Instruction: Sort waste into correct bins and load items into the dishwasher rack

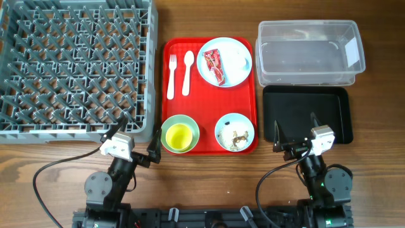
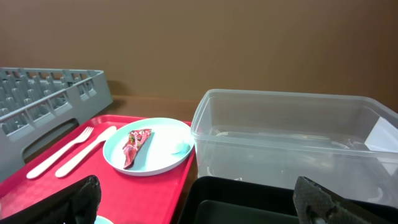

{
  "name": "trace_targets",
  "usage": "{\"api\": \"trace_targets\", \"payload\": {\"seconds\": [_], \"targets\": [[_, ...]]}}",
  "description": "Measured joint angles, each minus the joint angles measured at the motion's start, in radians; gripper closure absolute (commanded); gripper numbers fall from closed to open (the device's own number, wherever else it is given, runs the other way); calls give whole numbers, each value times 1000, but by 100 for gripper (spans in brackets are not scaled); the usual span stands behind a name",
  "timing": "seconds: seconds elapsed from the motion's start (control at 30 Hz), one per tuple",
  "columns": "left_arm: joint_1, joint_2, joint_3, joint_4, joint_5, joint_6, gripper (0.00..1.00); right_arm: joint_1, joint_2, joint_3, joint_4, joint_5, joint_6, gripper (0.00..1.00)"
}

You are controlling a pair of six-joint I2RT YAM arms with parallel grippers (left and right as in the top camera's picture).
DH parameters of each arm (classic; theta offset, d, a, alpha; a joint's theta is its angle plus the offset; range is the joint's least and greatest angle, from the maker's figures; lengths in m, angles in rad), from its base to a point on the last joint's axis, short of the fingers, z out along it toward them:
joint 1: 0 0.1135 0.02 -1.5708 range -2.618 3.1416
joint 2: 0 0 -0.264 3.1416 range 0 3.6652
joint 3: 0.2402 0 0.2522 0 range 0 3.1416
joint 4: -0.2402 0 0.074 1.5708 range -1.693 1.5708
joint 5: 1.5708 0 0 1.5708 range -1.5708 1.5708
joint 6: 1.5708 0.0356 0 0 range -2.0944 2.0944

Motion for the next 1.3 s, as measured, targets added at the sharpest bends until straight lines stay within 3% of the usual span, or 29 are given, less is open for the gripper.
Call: {"api": "trace_targets", "payload": {"seconds": [0.77,0.93,1.13,1.3], "targets": [[0,0,0,0,0,0,0,0,0,0,0,-3,8,0],[0,0,-2,18,21,0,0,0,0,0,0,-11,122,0],[0,0,-3,167,140,-16,0,0,0,0,2,-123,245,0],[0,6,79,122,220,-69,0,0,24,97,-78,-238,285,0]]}}
